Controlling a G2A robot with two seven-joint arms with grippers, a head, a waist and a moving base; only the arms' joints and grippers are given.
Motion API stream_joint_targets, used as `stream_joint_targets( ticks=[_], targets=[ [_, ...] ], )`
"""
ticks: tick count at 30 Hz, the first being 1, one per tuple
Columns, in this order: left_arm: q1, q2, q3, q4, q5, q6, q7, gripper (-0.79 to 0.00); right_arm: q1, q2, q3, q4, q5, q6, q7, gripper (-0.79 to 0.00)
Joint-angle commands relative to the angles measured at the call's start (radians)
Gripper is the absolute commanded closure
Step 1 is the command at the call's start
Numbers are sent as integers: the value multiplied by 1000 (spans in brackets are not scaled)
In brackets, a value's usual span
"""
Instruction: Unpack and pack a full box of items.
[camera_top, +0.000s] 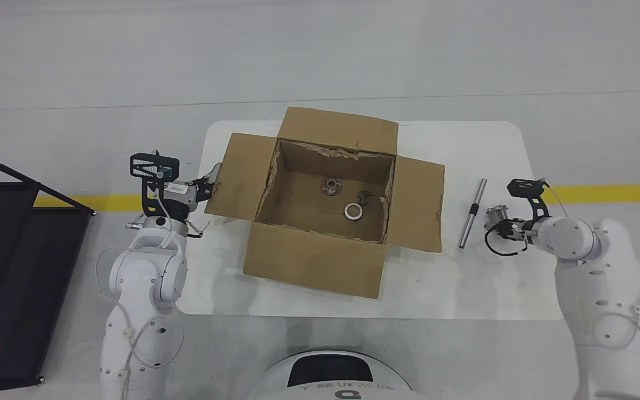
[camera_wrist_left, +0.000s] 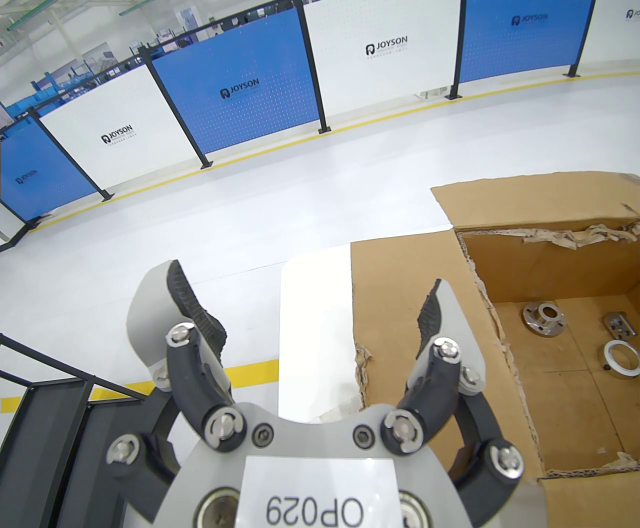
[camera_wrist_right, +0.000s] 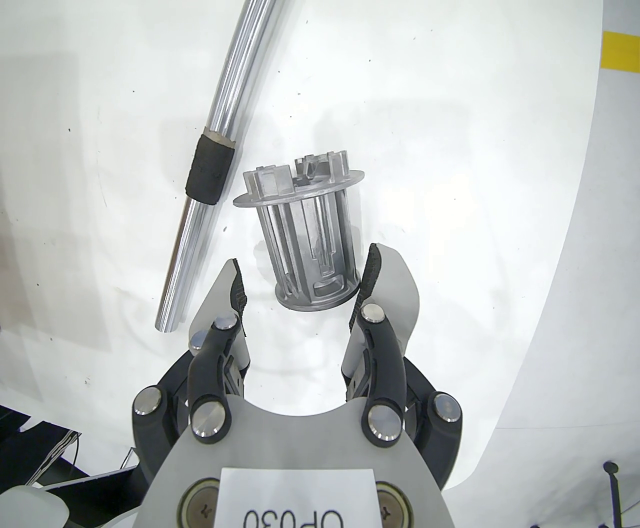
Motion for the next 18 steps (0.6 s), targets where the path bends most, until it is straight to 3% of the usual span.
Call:
stream_joint_targets(
  ticks=[1, 4, 6, 8, 10, 18],
  targets=[
    [0, 0, 0, 0, 0, 0, 0, -785, 1, 1, -2, 2, 0, 1, 0, -499],
    [0, 0, 0, 0, 0, 0, 0, -785, 6, 3, -2, 6, 2, 1, 0, -486],
    [0, 0, 0, 0, 0, 0, 0, -785, 9, 5, 1, 6, 4, -1, 2, -536],
    [0, 0, 0, 0, 0, 0, 0, -785, 10, 7, 8, 4, 12, -3, 1, -708],
    [0, 0, 0, 0, 0, 0, 0, -785, 10, 9, 13, 2, 17, -5, 3, -785],
    [0, 0, 0, 0, 0, 0, 0, -785, 18, 14, 3, -11, 18, 2, 9, -785]
  ],
)
